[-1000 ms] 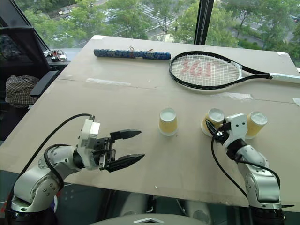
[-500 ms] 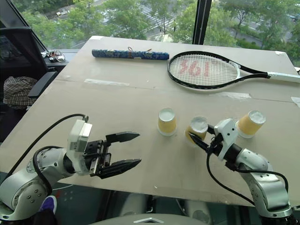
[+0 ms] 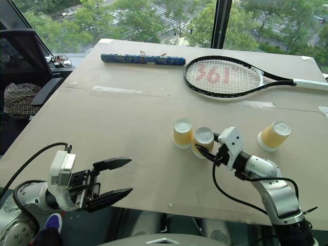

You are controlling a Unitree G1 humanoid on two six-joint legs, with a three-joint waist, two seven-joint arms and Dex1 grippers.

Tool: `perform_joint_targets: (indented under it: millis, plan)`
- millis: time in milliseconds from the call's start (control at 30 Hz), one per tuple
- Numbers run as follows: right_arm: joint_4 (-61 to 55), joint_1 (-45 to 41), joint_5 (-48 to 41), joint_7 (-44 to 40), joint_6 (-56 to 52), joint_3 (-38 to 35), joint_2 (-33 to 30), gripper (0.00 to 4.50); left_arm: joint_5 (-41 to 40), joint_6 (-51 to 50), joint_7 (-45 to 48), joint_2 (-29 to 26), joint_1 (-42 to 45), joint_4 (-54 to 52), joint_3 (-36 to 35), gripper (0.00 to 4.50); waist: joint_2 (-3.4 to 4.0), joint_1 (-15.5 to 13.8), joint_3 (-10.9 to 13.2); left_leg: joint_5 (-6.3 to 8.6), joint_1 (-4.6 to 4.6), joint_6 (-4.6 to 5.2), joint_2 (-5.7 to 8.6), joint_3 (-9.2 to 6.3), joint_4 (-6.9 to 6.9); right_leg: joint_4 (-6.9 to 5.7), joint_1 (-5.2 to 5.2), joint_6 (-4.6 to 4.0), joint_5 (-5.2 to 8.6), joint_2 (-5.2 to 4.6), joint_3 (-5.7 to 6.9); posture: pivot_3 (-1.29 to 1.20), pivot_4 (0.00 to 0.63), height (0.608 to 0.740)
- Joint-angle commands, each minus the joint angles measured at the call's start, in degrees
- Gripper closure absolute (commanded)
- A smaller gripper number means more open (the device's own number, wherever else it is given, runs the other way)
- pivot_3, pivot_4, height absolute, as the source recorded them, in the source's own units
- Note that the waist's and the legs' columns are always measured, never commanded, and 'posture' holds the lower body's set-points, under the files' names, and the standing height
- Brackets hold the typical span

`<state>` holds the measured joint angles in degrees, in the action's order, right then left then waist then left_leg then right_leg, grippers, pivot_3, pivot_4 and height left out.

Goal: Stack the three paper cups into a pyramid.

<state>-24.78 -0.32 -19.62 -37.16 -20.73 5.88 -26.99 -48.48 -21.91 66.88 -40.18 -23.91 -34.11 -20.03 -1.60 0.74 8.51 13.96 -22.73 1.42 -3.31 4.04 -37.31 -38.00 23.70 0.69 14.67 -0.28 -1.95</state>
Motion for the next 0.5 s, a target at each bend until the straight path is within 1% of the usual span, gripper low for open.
perform_joint_targets:
  millis: [33, 500]
  plan:
    - [-0.08, -1.2, 0.48, -0.62, 1.9, -0.11, 0.05, 1.96, -0.23, 1.49, -0.69, 0.44, -1.12, -2.12, -1.63, 0.0, 0.0, -0.01, 0.0, 0.0, 0.0, 0.0, 0.0, 0.0, 0.0, 0.0, 0.0, 0.0, 0.0, 0.0, 0.01, 0.0, 0.15, 0.74]
    - [5.07, -4.52, 4.85, -0.85, 5.26, 2.41, 0.79, 1.96, 0.13, 2.71, -2.35, 0.88, -2.29, -2.76, -0.97, 0.0, 0.0, 0.01, 0.0, 0.0, 0.0, 0.0, 0.0, 0.01, 0.0, 0.0, 0.01, -0.01, -0.01, 0.01, 0.0, 0.0, 0.15, 0.74]
